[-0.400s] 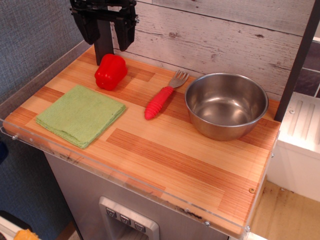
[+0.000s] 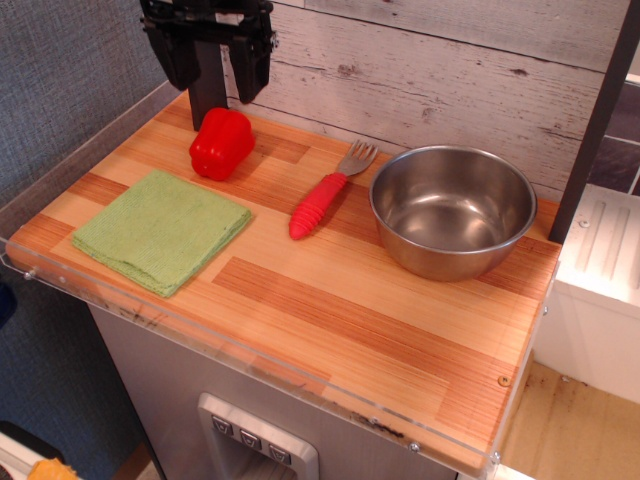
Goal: Slide green cloth in front of bowl pick it up then drop
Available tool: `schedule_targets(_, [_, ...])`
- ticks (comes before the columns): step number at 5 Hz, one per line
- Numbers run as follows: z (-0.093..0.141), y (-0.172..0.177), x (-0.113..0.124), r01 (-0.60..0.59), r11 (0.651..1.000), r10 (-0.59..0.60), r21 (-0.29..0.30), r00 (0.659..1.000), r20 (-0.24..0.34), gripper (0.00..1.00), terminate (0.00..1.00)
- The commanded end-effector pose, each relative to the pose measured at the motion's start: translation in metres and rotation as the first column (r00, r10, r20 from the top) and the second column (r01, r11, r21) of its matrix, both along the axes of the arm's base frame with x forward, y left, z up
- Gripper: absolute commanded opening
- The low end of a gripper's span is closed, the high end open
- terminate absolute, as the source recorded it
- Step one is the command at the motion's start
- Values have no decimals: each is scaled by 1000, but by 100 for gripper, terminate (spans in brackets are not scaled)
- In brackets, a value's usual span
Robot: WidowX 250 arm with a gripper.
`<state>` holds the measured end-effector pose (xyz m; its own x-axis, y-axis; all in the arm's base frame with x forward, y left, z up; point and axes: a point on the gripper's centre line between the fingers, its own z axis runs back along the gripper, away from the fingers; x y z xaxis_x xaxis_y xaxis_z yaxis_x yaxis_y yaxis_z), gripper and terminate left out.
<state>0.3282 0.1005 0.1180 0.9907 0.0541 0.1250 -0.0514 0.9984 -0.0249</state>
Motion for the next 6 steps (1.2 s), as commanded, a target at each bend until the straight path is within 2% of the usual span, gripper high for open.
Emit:
schedule_targets(1, [-23, 36, -39, 25, 994, -20, 102, 999, -45, 100, 0])
schedule_targets(2, [-38, 54, -58, 41, 990, -29, 135, 996, -89, 100, 0])
schedule_targets(3, [-51, 56, -59, 31, 992, -19, 120, 994, -104, 100, 0])
schedule_targets(6, [-87, 44, -43, 75, 991, -58, 113, 987, -147, 100, 0])
